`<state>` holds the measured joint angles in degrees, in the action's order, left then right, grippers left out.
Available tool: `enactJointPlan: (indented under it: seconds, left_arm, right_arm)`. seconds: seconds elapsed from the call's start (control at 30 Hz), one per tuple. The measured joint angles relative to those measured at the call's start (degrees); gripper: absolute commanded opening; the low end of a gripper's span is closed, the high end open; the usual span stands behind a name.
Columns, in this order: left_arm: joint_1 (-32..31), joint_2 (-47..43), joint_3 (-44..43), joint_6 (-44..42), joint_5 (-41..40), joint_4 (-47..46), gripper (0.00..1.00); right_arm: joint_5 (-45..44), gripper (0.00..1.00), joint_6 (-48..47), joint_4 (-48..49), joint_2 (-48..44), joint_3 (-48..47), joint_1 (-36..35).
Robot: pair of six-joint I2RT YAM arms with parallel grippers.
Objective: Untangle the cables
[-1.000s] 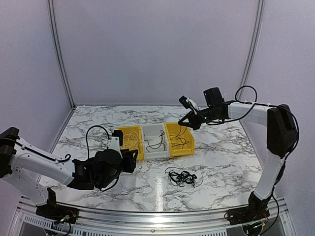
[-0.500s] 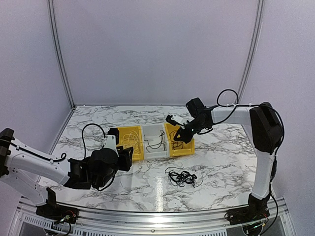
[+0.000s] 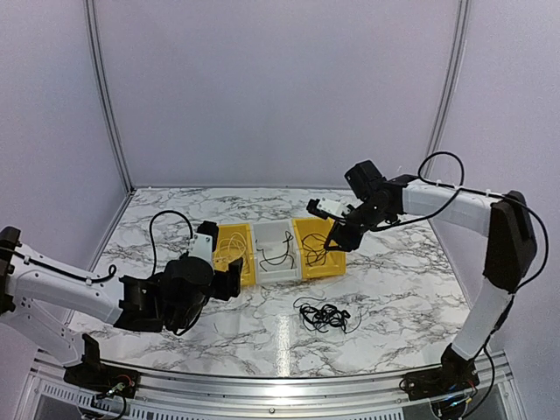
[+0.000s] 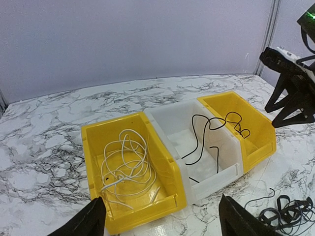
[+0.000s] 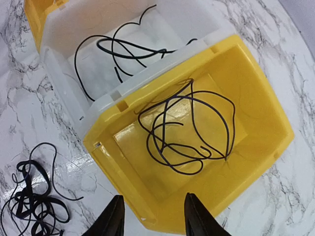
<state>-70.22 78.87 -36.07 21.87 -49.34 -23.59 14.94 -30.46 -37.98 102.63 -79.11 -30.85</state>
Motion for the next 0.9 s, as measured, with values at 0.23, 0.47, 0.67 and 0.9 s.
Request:
enactJointPlan:
  seconds: [0.23, 0.47, 0.67, 0.9]
  left_arm:
    - [-0.02, 0.9, -4.37, -2.45, -2.36, 3.43, 0.89]
    - [-0.2, 9.03, -10.27, -6.32, 2.86, 4.92, 0.83]
    - [-0.35, 15.5, -15.85, -3.63, 10.1, 5.49, 0.82]
    - [-0.35, 18.25, -17.62, 2.36, 13.42, 5.7, 0.82]
  right_arm:
    - [5.22, 0.43, -5.62, -0.42, -18.08, 15.06, 1.46]
    - [9.66, 0.45, -15.47, -5.51, -31.5, 31.1, 2.21]
    - [8.37, 0.47, -25.92, -8.72, -35.17, 35.69, 0.76]
    - [5.4, 0.51, -32.15, -7.82, -35.23, 35.82, -4.46]
